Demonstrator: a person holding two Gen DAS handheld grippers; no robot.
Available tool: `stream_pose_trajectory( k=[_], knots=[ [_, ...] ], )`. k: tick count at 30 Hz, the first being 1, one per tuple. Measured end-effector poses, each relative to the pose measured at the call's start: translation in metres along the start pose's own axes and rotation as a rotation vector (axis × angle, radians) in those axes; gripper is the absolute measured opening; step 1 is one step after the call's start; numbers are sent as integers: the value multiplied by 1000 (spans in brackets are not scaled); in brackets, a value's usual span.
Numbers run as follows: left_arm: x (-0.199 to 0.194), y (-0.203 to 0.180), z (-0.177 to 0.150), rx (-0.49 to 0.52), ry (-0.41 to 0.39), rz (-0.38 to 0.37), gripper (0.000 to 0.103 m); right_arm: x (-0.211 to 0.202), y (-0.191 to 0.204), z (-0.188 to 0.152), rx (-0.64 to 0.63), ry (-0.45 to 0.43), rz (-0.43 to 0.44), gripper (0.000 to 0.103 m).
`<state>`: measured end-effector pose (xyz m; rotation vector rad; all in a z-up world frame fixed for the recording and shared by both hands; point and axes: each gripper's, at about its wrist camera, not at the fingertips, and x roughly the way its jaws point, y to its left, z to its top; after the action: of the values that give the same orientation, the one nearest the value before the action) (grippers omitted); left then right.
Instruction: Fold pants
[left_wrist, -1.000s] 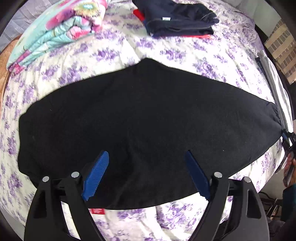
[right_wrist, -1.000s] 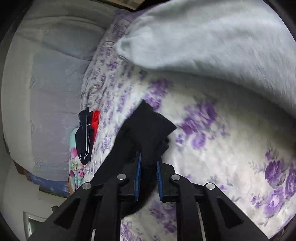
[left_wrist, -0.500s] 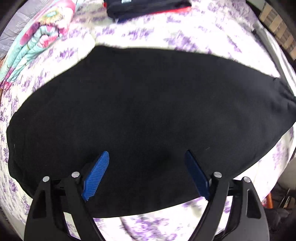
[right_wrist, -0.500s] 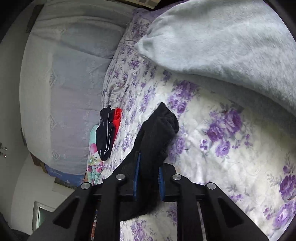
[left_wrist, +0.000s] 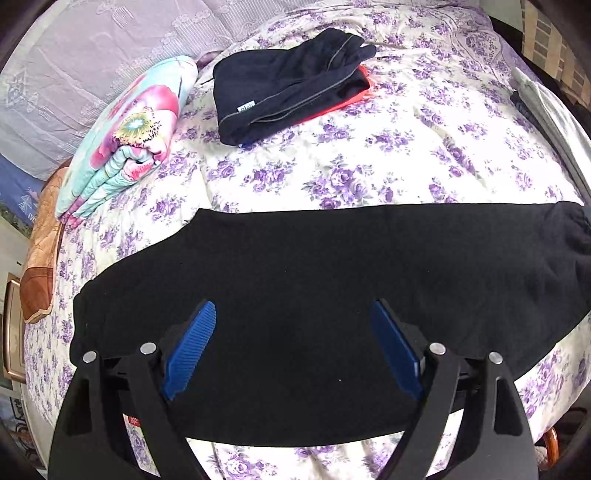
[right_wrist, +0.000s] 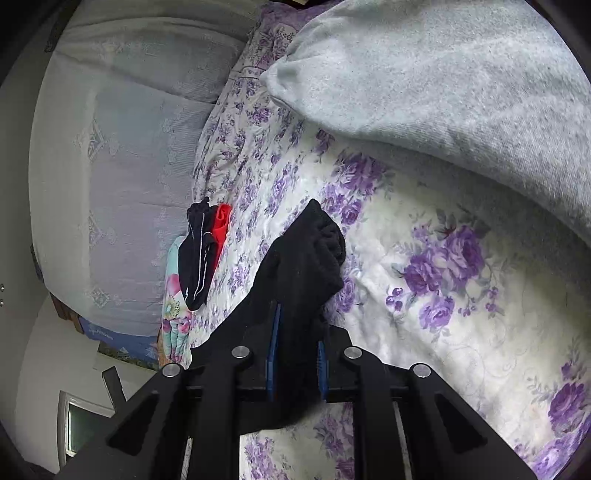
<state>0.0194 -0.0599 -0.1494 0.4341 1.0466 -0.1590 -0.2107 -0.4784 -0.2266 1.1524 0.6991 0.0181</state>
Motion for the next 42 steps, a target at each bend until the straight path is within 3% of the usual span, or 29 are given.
stream_pose_trajectory(
  k=[8, 13, 18, 21, 25, 29, 32, 35, 40, 42],
  knots=[
    [-8, 7, -8, -12, 6, -5, 83, 7, -10, -4, 23, 8, -67, 16],
    [-4, 25, -11, -10, -3, -27, 83, 10, 5, -7, -9, -14, -175, 16],
    [3, 91, -23, -82, -12, -36, 83, 12, 62, -14, -158, -78, -350, 16],
    [13, 141, -34, -164, 5, -33, 83, 24, 115, -23, -314, -90, -397, 17],
    [30, 199, -49, -260, 34, -32, 84, 63, 188, -53, -502, -48, -342, 17],
    [43, 225, -60, -281, 52, -45, 84, 131, 246, -108, -661, 89, -238, 17],
    [48, 229, -68, -263, 58, -60, 84, 192, 265, -156, -762, 230, -219, 17],
    [50, 233, -80, -269, 65, -81, 84, 227, 277, -186, -794, 310, -205, 17],
    [49, 245, -99, -308, 77, -85, 84, 233, 306, -201, -831, 320, -107, 17],
    [48, 250, -105, -325, 83, -82, 84, 242, 309, -204, -823, 306, -117, 17]
  ],
)
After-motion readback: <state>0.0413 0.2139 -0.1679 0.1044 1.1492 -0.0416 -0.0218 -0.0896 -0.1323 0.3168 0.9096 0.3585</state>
